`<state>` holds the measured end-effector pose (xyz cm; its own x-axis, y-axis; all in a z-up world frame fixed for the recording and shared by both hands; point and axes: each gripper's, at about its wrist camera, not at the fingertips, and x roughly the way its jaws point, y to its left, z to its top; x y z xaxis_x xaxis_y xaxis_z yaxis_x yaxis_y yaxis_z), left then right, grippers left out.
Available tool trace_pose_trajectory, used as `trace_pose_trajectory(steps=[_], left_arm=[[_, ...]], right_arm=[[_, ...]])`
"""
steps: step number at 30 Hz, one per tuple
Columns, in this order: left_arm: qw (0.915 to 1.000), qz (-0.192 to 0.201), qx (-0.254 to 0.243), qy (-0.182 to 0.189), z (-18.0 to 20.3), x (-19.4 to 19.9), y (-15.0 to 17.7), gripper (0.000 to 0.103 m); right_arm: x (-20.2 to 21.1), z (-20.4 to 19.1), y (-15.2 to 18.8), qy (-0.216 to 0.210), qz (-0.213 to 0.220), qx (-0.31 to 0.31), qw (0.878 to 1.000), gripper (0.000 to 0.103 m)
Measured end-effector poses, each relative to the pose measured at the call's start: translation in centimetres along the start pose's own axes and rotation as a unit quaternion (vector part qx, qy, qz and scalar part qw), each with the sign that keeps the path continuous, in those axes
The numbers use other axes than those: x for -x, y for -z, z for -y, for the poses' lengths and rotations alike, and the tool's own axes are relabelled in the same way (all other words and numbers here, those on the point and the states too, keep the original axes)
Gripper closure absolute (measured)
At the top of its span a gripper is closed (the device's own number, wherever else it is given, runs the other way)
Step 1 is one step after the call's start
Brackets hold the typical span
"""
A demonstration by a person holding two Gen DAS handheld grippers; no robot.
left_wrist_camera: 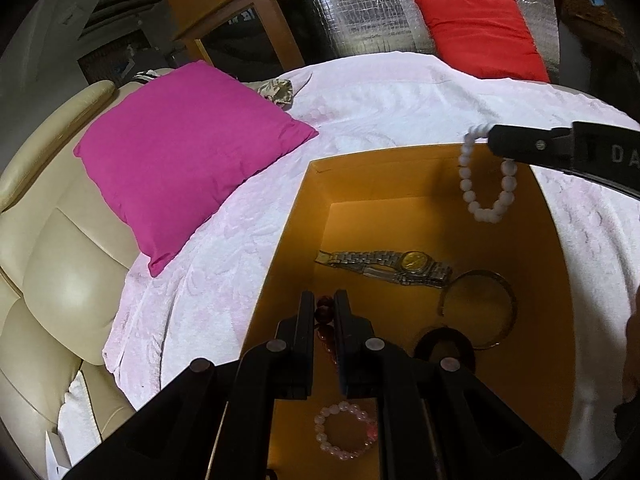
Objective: Organize jewelry
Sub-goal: 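Release the red bracelet with the left tool while the right tool lowers the white bracelet into the box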
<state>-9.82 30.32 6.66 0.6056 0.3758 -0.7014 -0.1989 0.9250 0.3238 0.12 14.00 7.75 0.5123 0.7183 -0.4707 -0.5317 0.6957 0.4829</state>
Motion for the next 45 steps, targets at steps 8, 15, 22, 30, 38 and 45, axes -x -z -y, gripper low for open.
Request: trace_pose_trajectory(steps=[8, 15, 22, 30, 38, 45], left_arm=[[0.9999, -0.006, -0.002, -0.013, -0.1, -0.6, -0.2, 0.093], [0.9998, -0.01, -0.004, -0.015, 0.0, -1.0, -0.3, 0.093], [0.9996, -0.018, -0.006, -0.019, 0.1, -1.7, -0.4, 0.093], [0.9989, -0.029, -0.011, -0.035, 0.4, -2.4, -0.3, 0.09], [0.9975, -0.014, -0.012, -0.069, 0.4, -0.7, -0.4, 0.045], [0.9985, 0.008, -0.001, -0.055, -0.1, 3.0, -0.4, 0.034]], right_arm=[[-0.2, -0.1, 0.2, -0.002, -0.006, 0.001, 1.0, 0.092], [-0.3, -0.2, 0.4, -0.002, -0.013, 0.003, 1.0, 0.092], [-0.7, 0.3, 0.5, 0.006, -0.025, -0.008, 1.0, 0.092], [-0.8, 0.5, 0.5, 0.016, -0.025, -0.014, 0.999, 0.091], [-0.2, 0.8, 0.2, 0.02, -0.02, -0.024, 0.999, 0.09], [2.8, 0.5, 0.5, 0.025, -0.008, -0.029, 0.999, 0.037]])
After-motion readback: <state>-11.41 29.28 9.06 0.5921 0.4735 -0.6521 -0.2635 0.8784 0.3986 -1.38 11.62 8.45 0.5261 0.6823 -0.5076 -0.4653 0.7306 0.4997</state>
